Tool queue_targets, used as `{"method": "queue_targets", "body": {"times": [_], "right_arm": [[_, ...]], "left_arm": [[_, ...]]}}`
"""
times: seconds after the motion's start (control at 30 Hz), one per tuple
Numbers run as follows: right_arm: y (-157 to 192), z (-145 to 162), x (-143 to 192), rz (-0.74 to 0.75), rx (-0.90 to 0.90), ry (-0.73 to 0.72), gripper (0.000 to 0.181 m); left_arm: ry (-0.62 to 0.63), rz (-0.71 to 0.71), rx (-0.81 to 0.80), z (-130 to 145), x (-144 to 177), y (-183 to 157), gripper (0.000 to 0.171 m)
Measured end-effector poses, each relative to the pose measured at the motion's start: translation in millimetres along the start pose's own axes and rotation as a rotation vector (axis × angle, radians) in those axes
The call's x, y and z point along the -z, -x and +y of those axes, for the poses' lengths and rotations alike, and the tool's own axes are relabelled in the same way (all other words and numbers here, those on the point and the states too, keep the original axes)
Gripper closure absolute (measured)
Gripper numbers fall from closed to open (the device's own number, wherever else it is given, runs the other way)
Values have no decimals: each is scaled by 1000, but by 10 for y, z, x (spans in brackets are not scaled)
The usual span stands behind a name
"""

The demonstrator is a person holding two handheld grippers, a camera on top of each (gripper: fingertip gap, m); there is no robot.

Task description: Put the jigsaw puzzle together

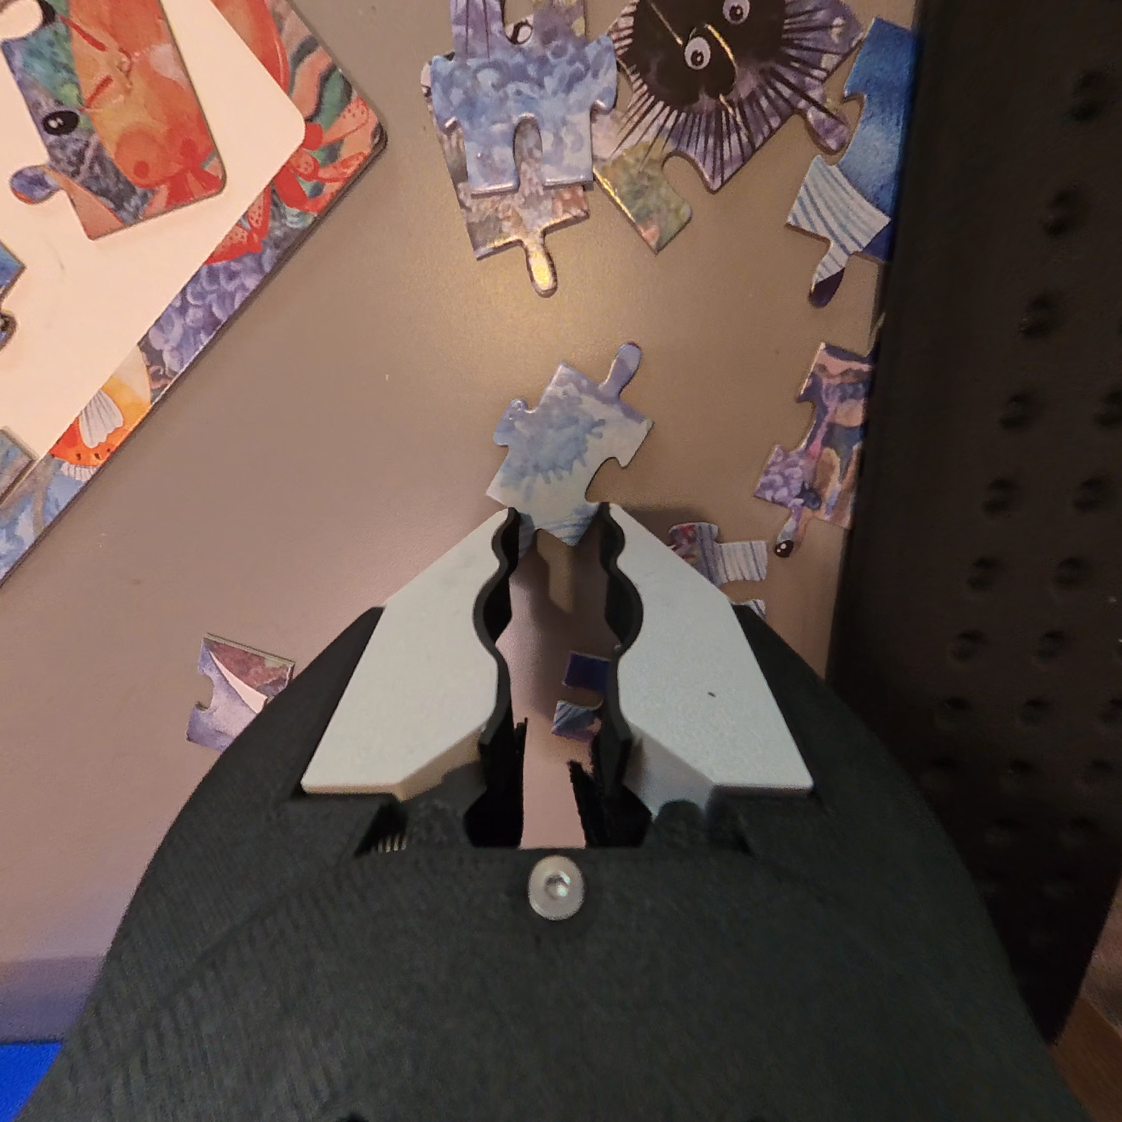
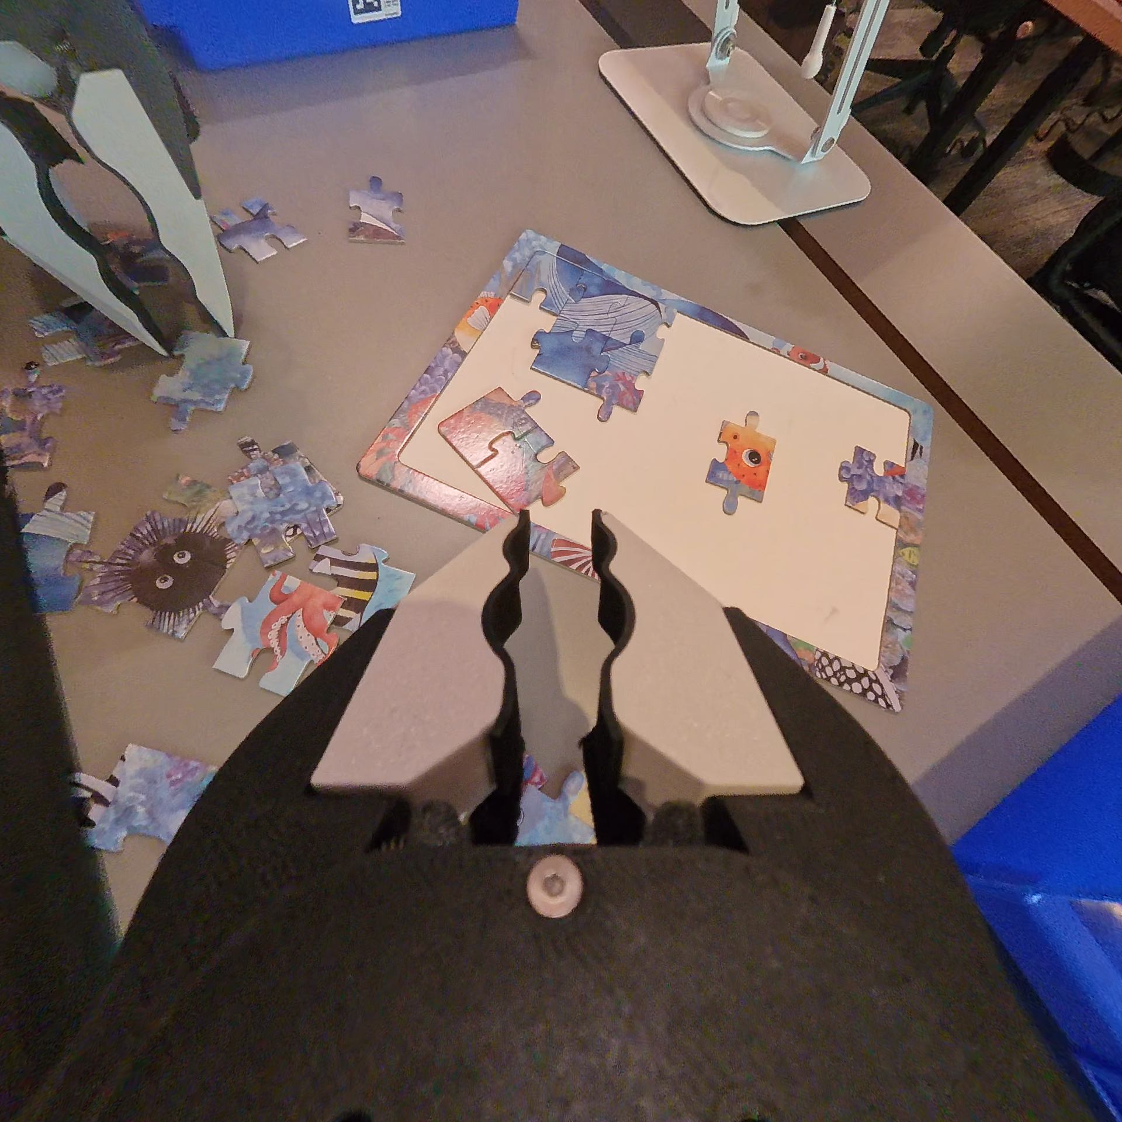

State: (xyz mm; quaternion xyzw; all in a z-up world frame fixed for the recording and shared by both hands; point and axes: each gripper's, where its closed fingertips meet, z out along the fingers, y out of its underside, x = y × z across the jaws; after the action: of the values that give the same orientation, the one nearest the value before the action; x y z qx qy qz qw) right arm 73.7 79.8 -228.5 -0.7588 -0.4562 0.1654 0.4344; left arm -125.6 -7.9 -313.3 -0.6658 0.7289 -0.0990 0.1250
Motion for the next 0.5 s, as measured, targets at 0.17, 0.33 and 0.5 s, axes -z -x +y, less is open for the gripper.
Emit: {"method": "queue_targets", "body": {"times": [0.17, 0.33, 0.5], "right_arm": [[40, -7, -17, -17, 3, 1, 163], [210, -73, -44, -111, -33, -32, 159], [580, -260, -56, -313, -107, -109, 151]], "left_arm": [[-30, -113, -9, -32, 5, 89, 147], [-75, -272, -45, -191, 92, 204, 147], [-132, -426, -102, -482, 248, 275, 147]]}}
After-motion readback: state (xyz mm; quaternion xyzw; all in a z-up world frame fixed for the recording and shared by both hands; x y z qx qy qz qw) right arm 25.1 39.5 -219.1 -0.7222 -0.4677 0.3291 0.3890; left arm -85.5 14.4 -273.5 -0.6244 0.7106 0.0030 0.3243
